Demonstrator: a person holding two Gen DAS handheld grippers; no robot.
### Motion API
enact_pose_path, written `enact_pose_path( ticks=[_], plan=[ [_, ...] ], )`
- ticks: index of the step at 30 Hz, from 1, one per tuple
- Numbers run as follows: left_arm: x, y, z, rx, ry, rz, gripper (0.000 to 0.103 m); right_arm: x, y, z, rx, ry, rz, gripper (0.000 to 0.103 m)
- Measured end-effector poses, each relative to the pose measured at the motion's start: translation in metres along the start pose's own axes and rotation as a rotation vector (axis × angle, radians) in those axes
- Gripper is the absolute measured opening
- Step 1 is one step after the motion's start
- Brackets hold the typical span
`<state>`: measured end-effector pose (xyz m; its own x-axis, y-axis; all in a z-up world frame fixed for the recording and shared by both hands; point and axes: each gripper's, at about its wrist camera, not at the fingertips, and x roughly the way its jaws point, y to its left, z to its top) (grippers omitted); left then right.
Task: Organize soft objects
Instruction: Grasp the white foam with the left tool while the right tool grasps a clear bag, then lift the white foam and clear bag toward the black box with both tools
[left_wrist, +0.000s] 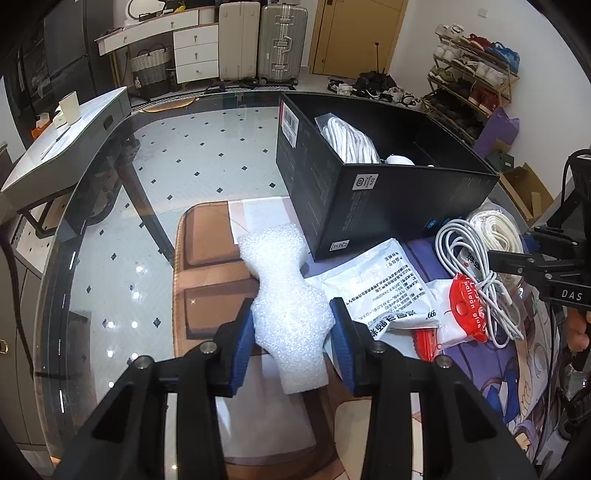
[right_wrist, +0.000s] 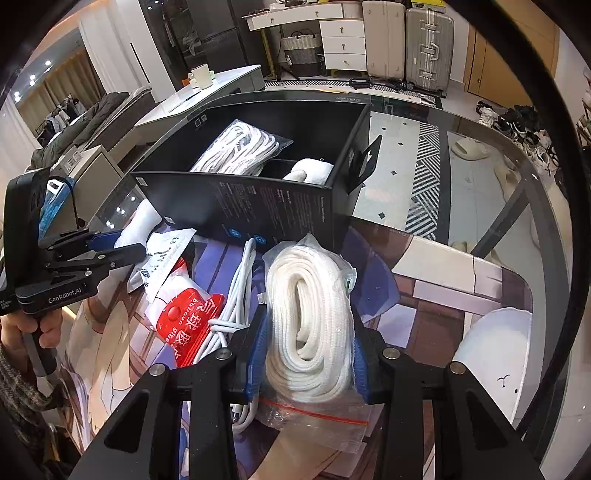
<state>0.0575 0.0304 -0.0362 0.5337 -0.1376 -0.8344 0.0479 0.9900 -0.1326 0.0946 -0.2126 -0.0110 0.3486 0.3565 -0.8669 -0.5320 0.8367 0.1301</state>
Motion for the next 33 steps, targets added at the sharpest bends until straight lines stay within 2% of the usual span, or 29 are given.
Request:
enact_pose_path(
  ticks=[11,19,22,28,33],
  plan=[
    [-0.016,-0.002,0.002,0.003,-0.035,0.002,0.038,-0.028,-0.013,-0.004,0.060,-0.049,0.036,0.019],
    [-0.018,-0.011,0.000,0.031,-0.036,0.007,0.038,-0.027,0.007,-0.011,-0.029,-0.028,0.055,0.016],
    [-0.016,-0.012,0.000,0.035,-0.034,0.008,0.038,-0.023,0.013,-0.012,-0.051,-0.015,0.033,0.016],
    [-0.016,-0.013,-0.002,0.038,-0.034,0.009,0.038,-0.011,0.014,-0.010,-0.049,0.015,0.023,0.016],
    [-0.013,-0.016,-0.003,0.049,-0.030,0.022,0.037,-0.016,0.012,-0.010,-0.036,0.004,0.014,0.014]
  ],
)
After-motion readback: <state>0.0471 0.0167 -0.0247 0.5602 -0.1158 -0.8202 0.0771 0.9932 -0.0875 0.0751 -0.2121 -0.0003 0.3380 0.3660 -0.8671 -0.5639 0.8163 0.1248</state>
